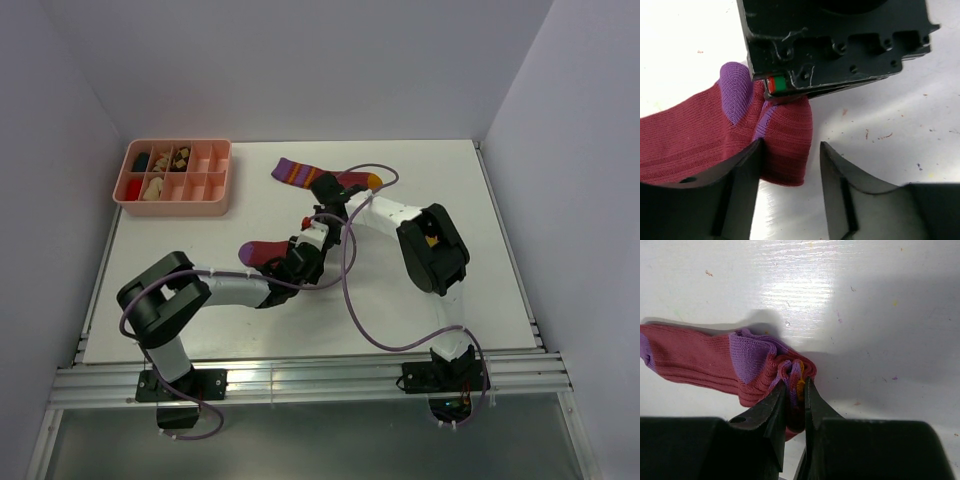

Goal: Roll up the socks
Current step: Roll the sock at the center of the board.

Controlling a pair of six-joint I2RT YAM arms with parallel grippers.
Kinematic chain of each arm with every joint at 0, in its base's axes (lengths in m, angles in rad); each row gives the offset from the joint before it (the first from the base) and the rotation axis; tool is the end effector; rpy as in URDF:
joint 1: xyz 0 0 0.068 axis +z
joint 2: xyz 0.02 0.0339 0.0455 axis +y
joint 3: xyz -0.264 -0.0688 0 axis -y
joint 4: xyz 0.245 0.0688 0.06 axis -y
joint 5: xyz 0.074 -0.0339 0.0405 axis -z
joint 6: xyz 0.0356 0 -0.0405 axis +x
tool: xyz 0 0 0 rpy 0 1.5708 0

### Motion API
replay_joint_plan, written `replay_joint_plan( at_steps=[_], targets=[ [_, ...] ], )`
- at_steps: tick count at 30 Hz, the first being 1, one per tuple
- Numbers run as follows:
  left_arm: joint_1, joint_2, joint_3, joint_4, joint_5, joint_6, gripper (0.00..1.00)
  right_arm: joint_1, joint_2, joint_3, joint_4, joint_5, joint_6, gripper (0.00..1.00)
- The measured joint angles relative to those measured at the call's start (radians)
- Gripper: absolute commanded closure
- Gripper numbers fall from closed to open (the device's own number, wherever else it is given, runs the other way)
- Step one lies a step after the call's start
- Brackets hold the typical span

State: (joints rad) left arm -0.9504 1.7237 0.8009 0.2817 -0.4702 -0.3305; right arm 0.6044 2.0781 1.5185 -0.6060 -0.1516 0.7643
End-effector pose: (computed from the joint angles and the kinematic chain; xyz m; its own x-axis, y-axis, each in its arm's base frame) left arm 0.2112 -0.2678 0.1521 -0.4958 0.1962 -0.8460 0.3736 0.9276 -0.0038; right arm 0.3514 0.2492 0.1647 -0.9685 0.1625 -0.1885 0.0825 0.9242 0.3730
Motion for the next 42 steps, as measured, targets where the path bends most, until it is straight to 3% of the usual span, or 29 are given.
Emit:
replay_joint_plan(
  at_steps=[4, 7, 8, 9, 11, 17, 24, 27, 34, 42],
  targets=[
    [-0.002, 0.024, 0.006, -0.012, -0.024, -0.015, 0.61, 0.000, 0.000, 0.000, 0.002, -0.006, 0.000, 1.00],
    [-0.003, 0.042, 0.019, -0.019, -0.041, -0.035, 0.83, -0.003, 0.001, -0.001, 0.007, -0.010, 0.001, 1.00],
    [-0.004, 0.041, 0.020, -0.021, -0.045, -0.044, 0.97, -0.004, 0.001, -0.003, 0.010, -0.012, 0.002, 1.00],
    [-0.005, 0.040, 0.021, -0.023, -0.047, -0.055, 0.99, -0.005, 0.001, -0.007, 0.016, -0.014, 0.004, 0.98],
    [-0.008, 0.037, 0.021, -0.027, -0.048, -0.066, 0.99, -0.007, -0.003, -0.018, 0.032, -0.022, 0.009, 0.94],
    [0.028, 0.000, 0.005, -0.050, 0.030, -0.121, 0.99, -0.015, -0.074, -0.149, 0.164, -0.039, 0.056, 0.67],
    [0.215, -0.100, -0.105, -0.003, 0.370, -0.276, 0.99, -0.014, -0.185, -0.336, 0.369, -0.034, 0.110, 0.41],
    [0.292, -0.126, -0.152, 0.029, 0.492, -0.350, 0.99, -0.014, -0.254, -0.411, 0.444, -0.019, 0.118, 0.34],
    [0.440, -0.130, -0.284, 0.212, 0.722, -0.532, 0.99, -0.014, -0.316, -0.477, 0.586, -0.019, 0.119, 0.32],
    [0.562, -0.110, -0.417, 0.412, 0.875, -0.720, 0.99, 0.001, -0.307, -0.481, 0.659, -0.068, 0.098, 0.30]
  ],
)
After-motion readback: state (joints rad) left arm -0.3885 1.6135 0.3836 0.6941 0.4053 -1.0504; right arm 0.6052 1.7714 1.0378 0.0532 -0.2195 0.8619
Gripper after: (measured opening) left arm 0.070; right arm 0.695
